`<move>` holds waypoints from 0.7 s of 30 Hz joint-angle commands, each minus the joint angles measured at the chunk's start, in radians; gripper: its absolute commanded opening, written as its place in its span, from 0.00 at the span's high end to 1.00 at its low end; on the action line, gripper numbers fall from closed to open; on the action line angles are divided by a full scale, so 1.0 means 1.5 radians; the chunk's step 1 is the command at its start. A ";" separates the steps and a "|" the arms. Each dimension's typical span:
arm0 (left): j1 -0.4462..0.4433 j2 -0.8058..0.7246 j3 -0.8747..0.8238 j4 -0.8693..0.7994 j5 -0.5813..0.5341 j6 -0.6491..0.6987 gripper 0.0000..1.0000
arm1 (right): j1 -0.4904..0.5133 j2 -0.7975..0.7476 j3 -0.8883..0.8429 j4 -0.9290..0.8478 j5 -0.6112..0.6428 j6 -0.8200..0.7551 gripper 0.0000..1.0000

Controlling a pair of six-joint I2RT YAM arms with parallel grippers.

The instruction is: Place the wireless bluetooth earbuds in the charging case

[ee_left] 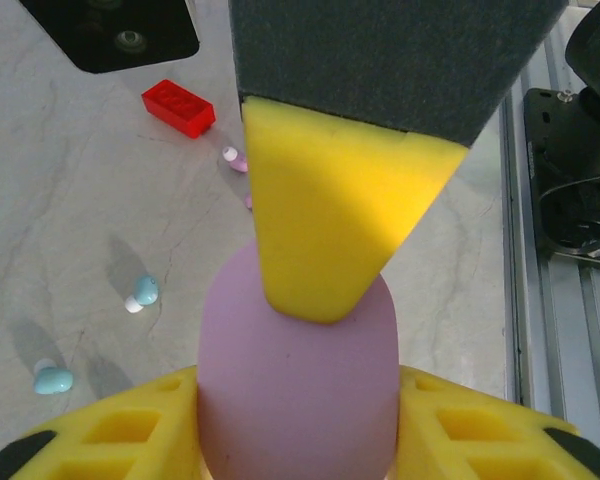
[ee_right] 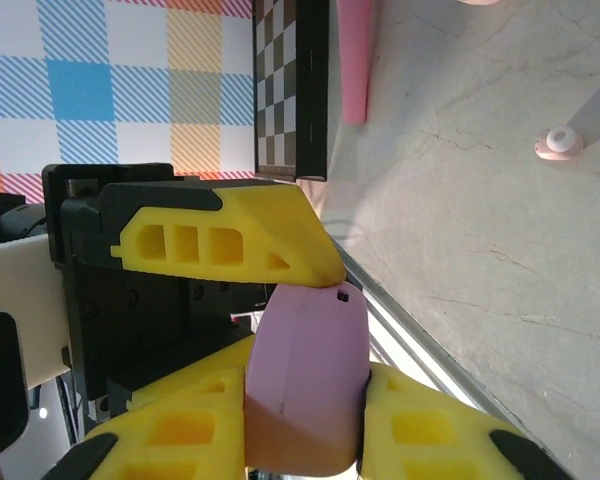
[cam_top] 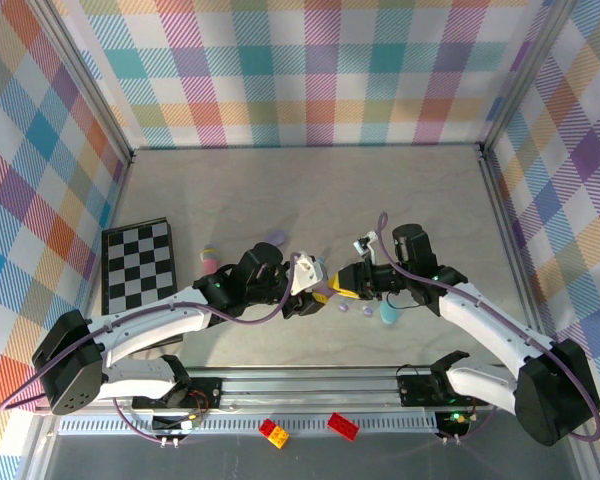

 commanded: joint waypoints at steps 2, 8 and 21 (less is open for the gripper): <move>0.006 -0.001 -0.004 0.105 -0.020 -0.024 0.42 | -0.005 -0.001 0.019 -0.013 0.011 0.016 0.78; 0.035 0.004 -0.071 0.321 -0.030 -0.134 0.06 | -0.073 -0.012 -0.015 0.140 -0.036 0.130 0.79; 0.066 0.086 -0.157 0.790 0.054 -0.212 0.07 | -0.145 -0.014 -0.040 0.469 -0.107 0.384 0.79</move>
